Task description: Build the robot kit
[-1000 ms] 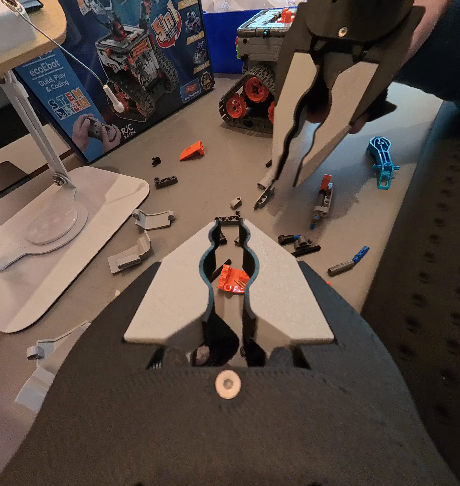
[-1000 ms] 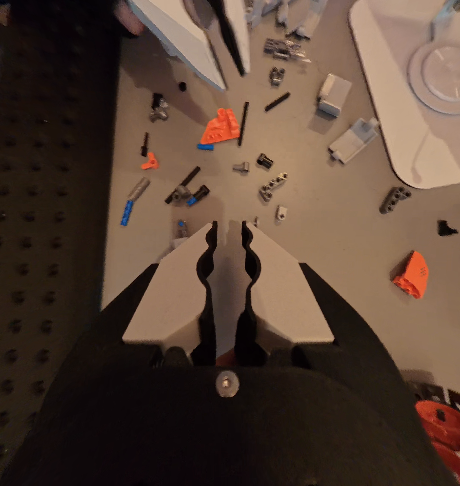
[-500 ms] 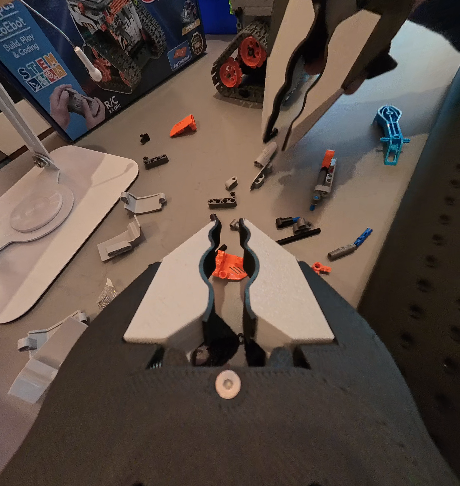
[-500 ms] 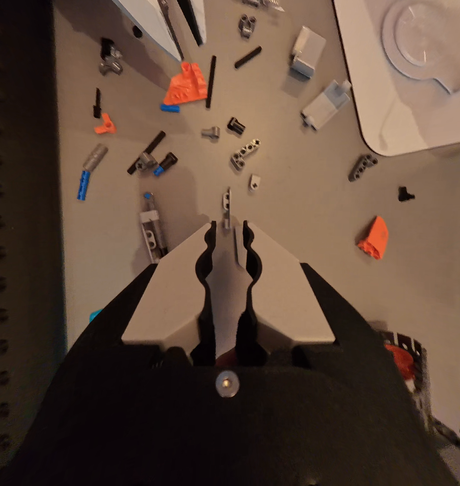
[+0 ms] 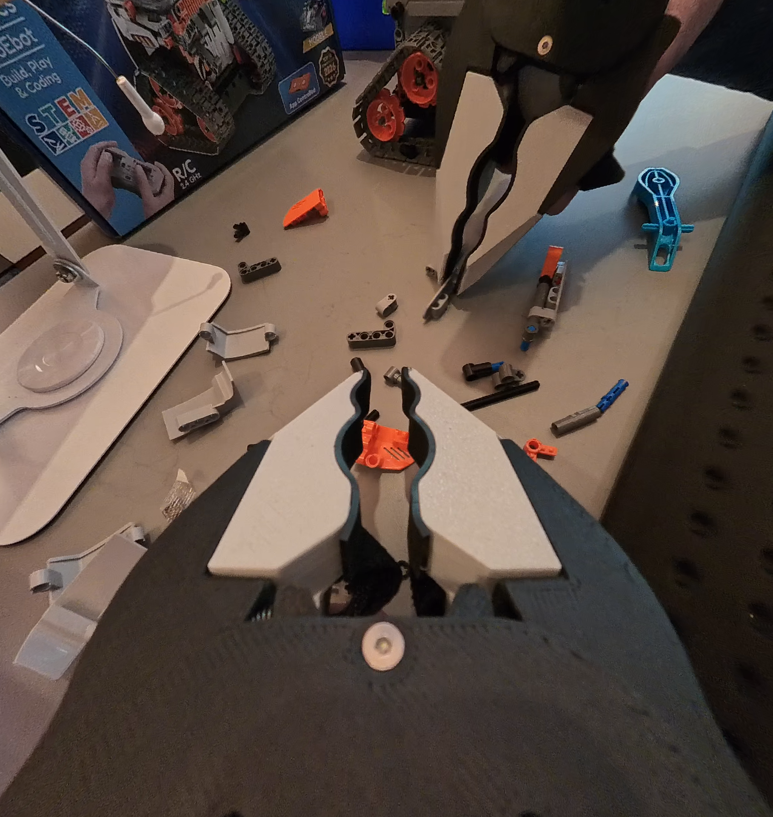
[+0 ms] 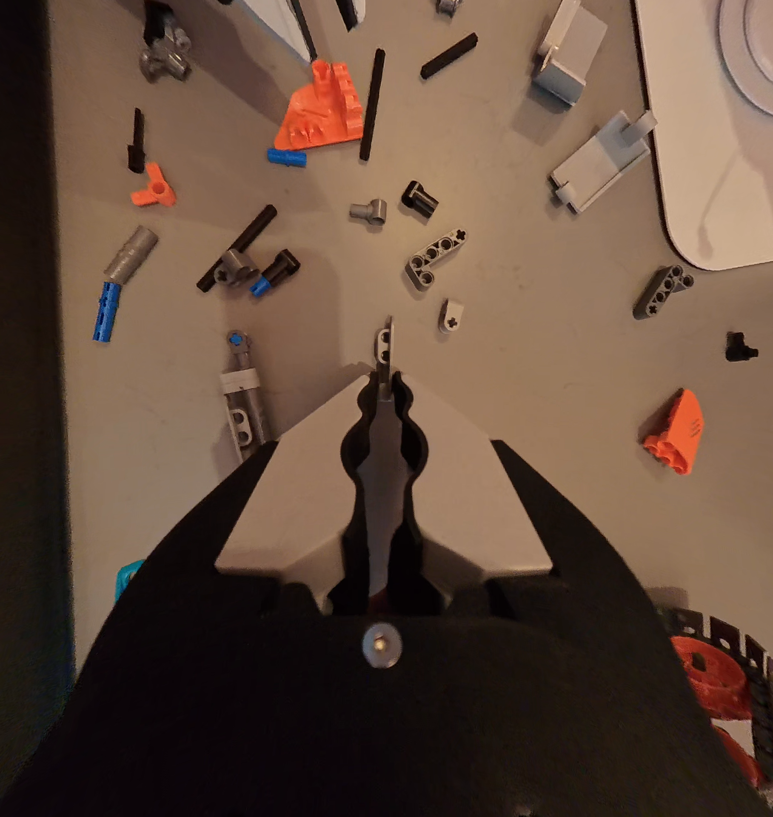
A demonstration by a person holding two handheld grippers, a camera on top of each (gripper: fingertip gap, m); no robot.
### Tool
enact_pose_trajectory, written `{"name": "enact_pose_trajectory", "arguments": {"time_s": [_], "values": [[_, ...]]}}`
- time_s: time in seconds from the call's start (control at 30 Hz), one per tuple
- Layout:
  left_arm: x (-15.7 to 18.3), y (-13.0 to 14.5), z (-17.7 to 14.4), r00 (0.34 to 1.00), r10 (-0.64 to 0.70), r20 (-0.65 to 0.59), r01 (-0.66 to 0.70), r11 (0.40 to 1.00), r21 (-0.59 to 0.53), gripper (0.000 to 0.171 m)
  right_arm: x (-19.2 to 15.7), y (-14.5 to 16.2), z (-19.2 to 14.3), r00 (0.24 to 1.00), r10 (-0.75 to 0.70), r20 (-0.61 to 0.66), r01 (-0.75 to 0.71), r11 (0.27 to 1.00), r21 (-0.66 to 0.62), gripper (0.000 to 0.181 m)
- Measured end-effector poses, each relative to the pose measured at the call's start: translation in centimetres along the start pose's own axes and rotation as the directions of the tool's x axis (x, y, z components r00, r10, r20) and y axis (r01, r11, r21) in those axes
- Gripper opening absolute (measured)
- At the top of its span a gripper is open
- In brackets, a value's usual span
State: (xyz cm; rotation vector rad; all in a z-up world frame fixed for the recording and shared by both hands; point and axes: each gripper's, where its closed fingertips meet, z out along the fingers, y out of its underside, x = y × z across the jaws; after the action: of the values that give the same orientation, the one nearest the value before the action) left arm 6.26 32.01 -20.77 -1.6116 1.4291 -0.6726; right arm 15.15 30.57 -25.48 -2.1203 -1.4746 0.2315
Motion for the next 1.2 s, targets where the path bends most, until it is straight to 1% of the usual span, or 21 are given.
{"name": "enact_pose_trajectory", "arguments": {"time_s": [0.07,0.23,0.3,0.33,0.43,0.53,0.63,0.7,0.87,1.0,1.07,1.13,1.2], "values": [[0.1,0.0,0.0,1.0,0.003,-0.003,-0.003,1.0,-0.002,0.013,-0.1,-0.1,-0.1,1.0,0.001,0.005,-0.001,1.0,0.01,0.005],[0.2,0.1,0.1,1.0,0.003,-0.008,-0.003,1.0,-0.008,0.013,-0.2,-0.1,-0.2,1.0,0.007,0.017,-0.007,1.0,0.01,0.015],[0.2,0.2,0.2,1.0,0.004,-0.009,-0.004,1.0,-0.009,0.013,-0.3,0.2,0.1,1.0,0.002,0.019,-0.002,1.0,-0.003,0.011],[0.2,0.2,0.2,1.0,0.004,-0.01,-0.004,1.0,-0.011,0.013,-0.3,0.1,0.2,1.0,0.002,0.022,-0.002,1.0,-0.002,0.005],[0.2,0.3,0.2,1.0,0.004,-0.01,-0.004,1.0,-0.014,0.013,0.0,0.0,0.1,0.999,0.04,0.021,-0.041,0.999,0.016,0.004],[0.2,0.2,0.2,1.0,0.003,-0.009,-0.003,1.0,-0.011,0.013,-0.1,-1.5,-0.9,0.985,0.135,0.107,-0.148,0.98,0.13,0.004],[0.2,-0.1,0.1,1.0,0.005,-0.008,-0.005,1.0,0.001,0.013,0.0,-3.4,-2.6,0.954,0.213,0.21,-0.264,0.93,0.257,0.004],[0.3,-0.2,0.1,1.0,0.008,-0.01,-0.008,1.0,0.005,0.013,-0.1,-4.4,-3.5,0.934,0.23,0.272,-0.313,0.896,0.315,0.004],[0.3,-0.5,0.1,1.0,0.016,-0.006,-0.016,1.0,0.022,0.014,-0.3,-5.9,-4.8,0.898,0.247,0.364,-0.386,0.838,0.384,0.004],[0.8,-2.7,-0.3,0.998,0.062,-0.001,-0.061,0.992,0.112,0.017,-0.9,-6.9,-5.5,0.879,0.226,0.42,-0.408,0.812,0.417,0.004],[1.3,-3.4,-0.3,0.995,0.099,0.003,-0.098,0.986,0.134,0.018,-1.2,-7.0,-5.5,0.882,0.216,0.418,-0.398,0.815,0.42,0.004],[1.5,-3.2,-0.1,0.993,0.121,0.011,-0.122,0.985,0.119,0.018,-1.1,-6.5,-5.2,0.902,0.209,0.379,-0.364,0.84,0.402,0.004],[1.4,-2.7,0.1,0.992,0.127,0.018,-0.128,0.987,0.094,0.019,-0.5,-4.6,-4.1,0.953,0.185,0.241,-0.257,0.913,0.317,0.004]]}}
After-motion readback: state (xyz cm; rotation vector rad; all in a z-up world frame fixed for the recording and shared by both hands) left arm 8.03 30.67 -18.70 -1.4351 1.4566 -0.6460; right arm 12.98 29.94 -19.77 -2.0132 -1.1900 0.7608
